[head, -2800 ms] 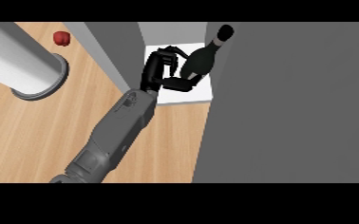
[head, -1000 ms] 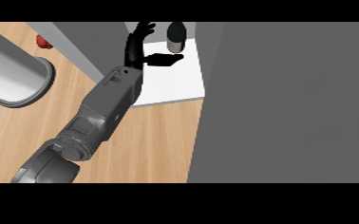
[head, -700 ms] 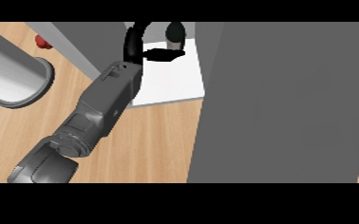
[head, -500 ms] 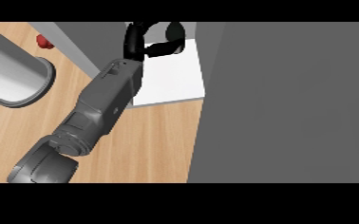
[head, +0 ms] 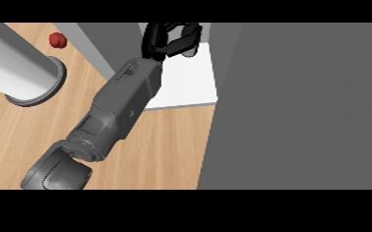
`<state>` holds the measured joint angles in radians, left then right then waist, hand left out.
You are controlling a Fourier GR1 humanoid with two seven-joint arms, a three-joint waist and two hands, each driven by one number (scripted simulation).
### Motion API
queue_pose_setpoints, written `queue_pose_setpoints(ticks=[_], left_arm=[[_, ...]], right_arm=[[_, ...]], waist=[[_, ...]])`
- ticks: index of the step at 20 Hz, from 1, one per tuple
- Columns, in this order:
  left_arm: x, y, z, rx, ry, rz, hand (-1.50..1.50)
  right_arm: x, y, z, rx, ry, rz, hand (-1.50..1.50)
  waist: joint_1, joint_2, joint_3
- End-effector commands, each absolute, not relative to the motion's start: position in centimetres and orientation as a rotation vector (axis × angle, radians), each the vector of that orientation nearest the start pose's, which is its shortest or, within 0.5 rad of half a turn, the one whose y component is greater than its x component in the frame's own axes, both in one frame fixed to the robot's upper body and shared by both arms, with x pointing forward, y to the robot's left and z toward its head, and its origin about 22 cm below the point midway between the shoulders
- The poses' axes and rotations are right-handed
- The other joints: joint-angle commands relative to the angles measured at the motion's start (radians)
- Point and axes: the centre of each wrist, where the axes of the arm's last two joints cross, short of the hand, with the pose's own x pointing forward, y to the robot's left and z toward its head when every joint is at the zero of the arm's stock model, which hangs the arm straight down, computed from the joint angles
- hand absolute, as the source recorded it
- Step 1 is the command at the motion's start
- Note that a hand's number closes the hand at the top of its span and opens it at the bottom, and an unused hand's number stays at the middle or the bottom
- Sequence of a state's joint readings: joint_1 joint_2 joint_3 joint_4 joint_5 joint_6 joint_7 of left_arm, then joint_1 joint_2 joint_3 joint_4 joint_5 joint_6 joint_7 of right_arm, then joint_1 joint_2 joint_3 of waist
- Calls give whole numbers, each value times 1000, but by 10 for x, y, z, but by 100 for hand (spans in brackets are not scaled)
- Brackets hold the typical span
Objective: Pick up the wine, place it into the cabinet and close the cabinet
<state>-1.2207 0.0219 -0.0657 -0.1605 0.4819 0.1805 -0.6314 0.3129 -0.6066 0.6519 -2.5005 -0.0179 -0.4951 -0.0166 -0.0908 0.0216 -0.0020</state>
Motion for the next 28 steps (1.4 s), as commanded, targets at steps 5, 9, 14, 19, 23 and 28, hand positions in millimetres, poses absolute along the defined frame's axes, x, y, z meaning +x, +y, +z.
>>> queue_pose_setpoints(ticks=[5,9,14,19,23,28], left_arm=[[439,86,59,-260,-1830,-7,-150],[444,78,78,-289,-1831,-29,-150],[433,87,53,-352,-1789,-21,-150],[424,91,40,-437,-1784,4,-150],[407,95,19,-508,-1766,3,-150],[382,89,8,-550,-1734,2,-150]], right_arm=[[60,-198,190,270,-1948,180,-150],[59,-198,182,238,-1944,157,-150],[60,-202,187,215,-1930,144,-150],[58,-202,192,206,-1943,152,-150],[60,-202,185,181,-1921,137,-150],[63,-202,184,184,-1932,135,-150]], waist=[[20,-12,0],[44,-22,2],[58,-32,1],[70,-34,0],[72,-38,1],[95,-43,1]])
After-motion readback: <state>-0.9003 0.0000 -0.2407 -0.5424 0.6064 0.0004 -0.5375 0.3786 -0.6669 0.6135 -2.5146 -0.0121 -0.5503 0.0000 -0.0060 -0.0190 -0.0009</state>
